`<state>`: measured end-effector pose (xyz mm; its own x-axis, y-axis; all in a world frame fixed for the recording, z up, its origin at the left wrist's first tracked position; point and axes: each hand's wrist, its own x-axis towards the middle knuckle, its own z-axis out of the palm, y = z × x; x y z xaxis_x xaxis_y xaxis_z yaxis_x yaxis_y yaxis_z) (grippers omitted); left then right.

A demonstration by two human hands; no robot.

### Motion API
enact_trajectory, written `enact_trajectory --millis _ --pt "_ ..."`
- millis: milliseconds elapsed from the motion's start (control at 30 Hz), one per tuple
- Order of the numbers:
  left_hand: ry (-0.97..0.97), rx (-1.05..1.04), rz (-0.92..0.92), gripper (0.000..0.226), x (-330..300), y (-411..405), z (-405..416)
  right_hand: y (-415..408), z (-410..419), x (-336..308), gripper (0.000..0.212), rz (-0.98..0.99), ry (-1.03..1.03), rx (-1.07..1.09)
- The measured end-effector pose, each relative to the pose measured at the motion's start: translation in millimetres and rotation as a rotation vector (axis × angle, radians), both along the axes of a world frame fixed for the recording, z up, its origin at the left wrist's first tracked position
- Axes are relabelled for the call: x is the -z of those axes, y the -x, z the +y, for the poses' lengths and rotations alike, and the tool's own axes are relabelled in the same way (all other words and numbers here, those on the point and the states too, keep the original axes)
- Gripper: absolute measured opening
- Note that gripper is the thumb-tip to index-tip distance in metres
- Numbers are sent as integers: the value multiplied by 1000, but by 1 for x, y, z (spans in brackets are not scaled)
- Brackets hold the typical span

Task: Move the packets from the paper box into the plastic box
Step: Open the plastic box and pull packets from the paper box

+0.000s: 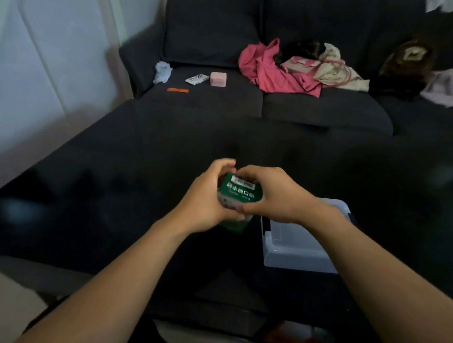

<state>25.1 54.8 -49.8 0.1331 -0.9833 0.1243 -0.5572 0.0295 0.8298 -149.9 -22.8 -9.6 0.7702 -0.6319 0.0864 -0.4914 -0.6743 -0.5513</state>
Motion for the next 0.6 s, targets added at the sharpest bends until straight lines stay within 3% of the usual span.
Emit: enact_trajectory --millis 100,267,533,600 --pt "2 -22 -101 140 -14 1 -7 -4 -7 9 64 -201 -125 80" --pt "24 -22 -367 120 -22 -3 -20 -6 -24 5 46 -297 -379 35" --pt "29 70 -610 124 -31 16 -35 8 -30 2 46 -176 -68 66" --pt "34 84 -628 126 -30 17 -38 10 -32 0 43 -171 -93 68"
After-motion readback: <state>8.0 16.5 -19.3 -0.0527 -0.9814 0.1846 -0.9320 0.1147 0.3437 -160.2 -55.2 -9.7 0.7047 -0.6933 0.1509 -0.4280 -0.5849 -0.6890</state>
